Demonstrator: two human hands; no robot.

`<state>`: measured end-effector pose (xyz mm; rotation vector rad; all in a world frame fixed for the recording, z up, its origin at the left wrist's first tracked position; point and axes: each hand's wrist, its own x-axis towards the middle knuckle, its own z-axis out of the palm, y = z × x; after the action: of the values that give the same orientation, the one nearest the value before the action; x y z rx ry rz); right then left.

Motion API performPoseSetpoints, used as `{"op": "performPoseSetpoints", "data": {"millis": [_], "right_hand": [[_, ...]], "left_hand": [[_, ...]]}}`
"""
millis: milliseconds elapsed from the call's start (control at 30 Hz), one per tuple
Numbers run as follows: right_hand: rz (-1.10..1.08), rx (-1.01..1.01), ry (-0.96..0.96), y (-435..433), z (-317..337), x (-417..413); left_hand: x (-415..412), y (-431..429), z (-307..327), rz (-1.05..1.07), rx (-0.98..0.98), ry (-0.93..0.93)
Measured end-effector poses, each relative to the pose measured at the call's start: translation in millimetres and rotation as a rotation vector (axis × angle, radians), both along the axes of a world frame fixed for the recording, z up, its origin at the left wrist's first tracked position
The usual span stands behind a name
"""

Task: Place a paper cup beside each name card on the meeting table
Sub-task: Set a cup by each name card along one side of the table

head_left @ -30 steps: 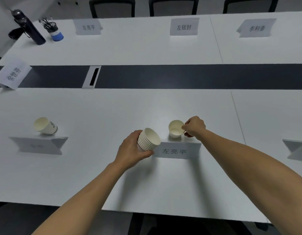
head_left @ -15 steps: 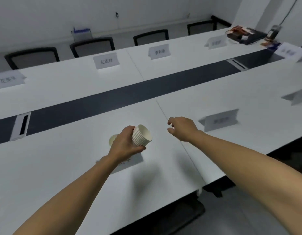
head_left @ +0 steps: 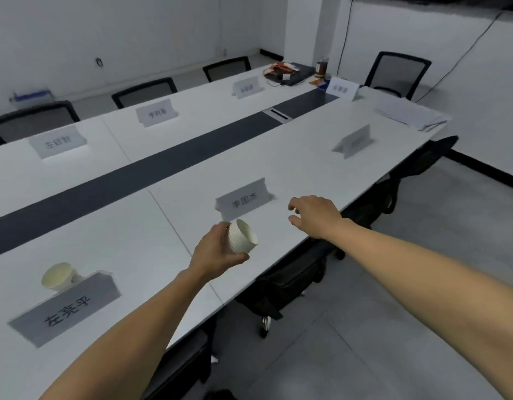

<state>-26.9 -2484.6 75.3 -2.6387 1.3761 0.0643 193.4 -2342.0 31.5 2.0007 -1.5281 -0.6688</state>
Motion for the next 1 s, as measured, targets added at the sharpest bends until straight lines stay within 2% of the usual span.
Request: {"op": "performPoseSetpoints", "data": {"millis": [233, 567, 700, 833, 1000], "right_hand": [[-0.036, 0.005, -0.030, -57, -2, -42], [0.097, 0.036, 0.003, -175, 0, 19], [0.149, 0.045, -0.056, -208, 9, 51], [0.209, 0.168, -0.126, -230, 2, 81], [0.277, 0.402, -0.310, -260, -8, 124]], "left_hand": [[-27, -61, 11, -0.024, -0.014, -0.076], [-4, -168, 9, 0.064, -0.043, -0.095], [9, -193, 16, 0.104, -0.048, -0.111], [15, -209, 18, 0.175, -0.036, -0.124], [20, -224, 13, 0.309, -0.008, -0.115]]}}
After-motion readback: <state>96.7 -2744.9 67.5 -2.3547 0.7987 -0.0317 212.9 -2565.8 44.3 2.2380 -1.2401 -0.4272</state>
